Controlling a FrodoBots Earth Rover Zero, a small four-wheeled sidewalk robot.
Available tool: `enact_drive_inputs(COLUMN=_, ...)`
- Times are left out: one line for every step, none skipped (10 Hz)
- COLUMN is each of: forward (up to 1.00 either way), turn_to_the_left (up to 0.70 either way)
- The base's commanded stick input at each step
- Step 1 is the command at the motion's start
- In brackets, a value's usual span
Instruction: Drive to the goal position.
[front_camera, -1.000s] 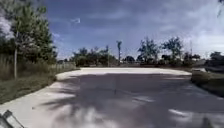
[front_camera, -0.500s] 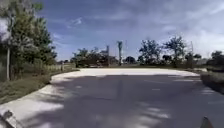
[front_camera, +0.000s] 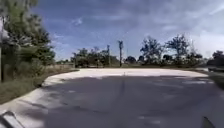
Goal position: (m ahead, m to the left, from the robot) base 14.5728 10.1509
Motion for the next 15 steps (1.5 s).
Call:
enact_drive_inputs(forward=0.85, turn_to_the_left=0.00)
enact_drive_inputs(forward=0.85, turn_to_the_left=0.00)
enact_drive_inputs(forward=0.85, turn_to_the_left=0.00)
enact_drive_inputs(forward=0.85, turn_to_the_left=0.00)
enact_drive_inputs(forward=0.85, turn_to_the_left=0.00)
enact_drive_inputs(forward=0.85, turn_to_the_left=0.00)
enact_drive_inputs(forward=0.85, turn_to_the_left=0.00)
enact_drive_inputs(forward=0.85, turn_to_the_left=0.00)
enact_drive_inputs(forward=0.85, turn_to_the_left=0.00)
enact_drive_inputs(forward=0.85, turn_to_the_left=0.00)
enact_drive_inputs(forward=0.85, turn_to_the_left=0.00)
enact_drive_inputs(forward=0.85, turn_to_the_left=0.00)
enact_drive_inputs(forward=0.85, turn_to_the_left=0.00)
enact_drive_inputs(forward=0.85, turn_to_the_left=0.00)
enact_drive_inputs(forward=0.85, turn_to_the_left=0.00)
